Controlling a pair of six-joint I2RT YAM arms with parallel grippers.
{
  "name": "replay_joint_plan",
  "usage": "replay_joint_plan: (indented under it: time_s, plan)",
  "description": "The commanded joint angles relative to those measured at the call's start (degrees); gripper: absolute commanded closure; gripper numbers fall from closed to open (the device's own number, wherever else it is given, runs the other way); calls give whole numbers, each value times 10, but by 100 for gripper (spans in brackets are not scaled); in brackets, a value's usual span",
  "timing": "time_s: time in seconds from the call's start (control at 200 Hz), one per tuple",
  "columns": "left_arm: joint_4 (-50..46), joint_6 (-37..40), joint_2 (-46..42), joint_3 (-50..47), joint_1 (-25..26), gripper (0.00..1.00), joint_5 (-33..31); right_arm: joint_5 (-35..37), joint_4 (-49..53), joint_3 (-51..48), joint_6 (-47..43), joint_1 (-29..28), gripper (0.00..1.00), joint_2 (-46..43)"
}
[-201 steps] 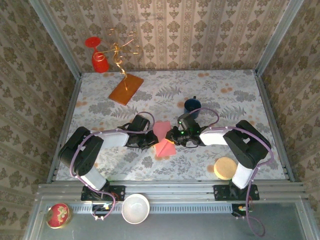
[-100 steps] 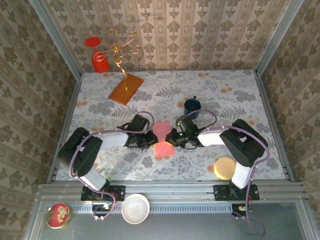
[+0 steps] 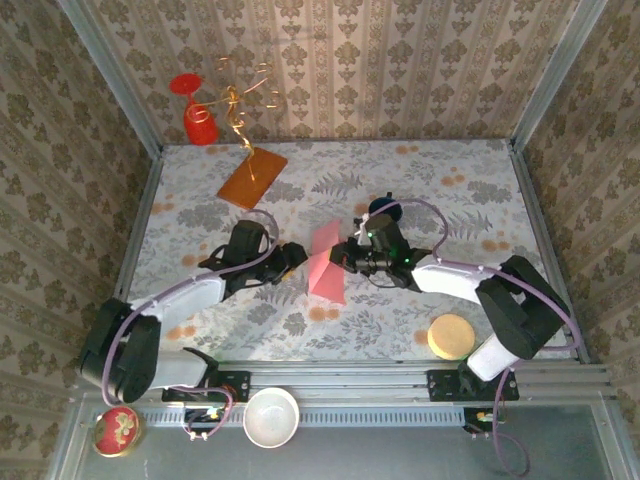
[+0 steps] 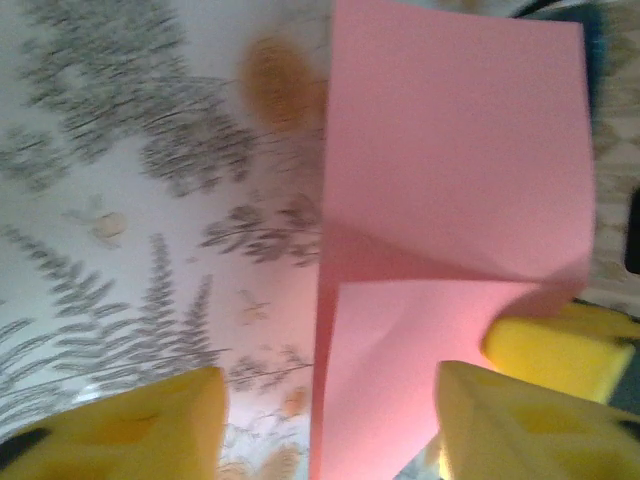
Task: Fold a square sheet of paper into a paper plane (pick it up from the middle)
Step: Turn over the paper at the center of the table.
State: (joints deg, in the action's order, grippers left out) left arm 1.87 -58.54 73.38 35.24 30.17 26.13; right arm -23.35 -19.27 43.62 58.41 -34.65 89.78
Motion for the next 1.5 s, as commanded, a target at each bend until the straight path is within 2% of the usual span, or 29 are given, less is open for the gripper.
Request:
replay_joint_plan:
  time_s: [0.0, 0.155, 0.37, 0.49, 0.615, 1.05, 1.495]
  plan:
    - [55, -10, -32, -5, -3, 27, 40, -35, -42, 8, -7, 15, 94, -21]
    - [103, -30, -34, -11, -2, 16, 66, -73, -78, 23, 11, 25, 94, -35]
    - [157, -31, -28, -17, 7, 11, 95, -103, -126, 27, 44, 31, 93, -38]
    - [163, -22, -22, -6, 14, 12, 103, -115, -153, 24, 64, 34, 93, -36]
    - [189, -26, -21, -9, 16, 17, 121, -117, -160, 19, 71, 40, 93, -39]
    - [205, -33, -44, -25, 12, 47, 90, -121, -152, 1, 74, 51, 91, -44]
    - [215, -39, -42, -32, 8, 62, 92, -118, -135, -6, 77, 57, 86, -42]
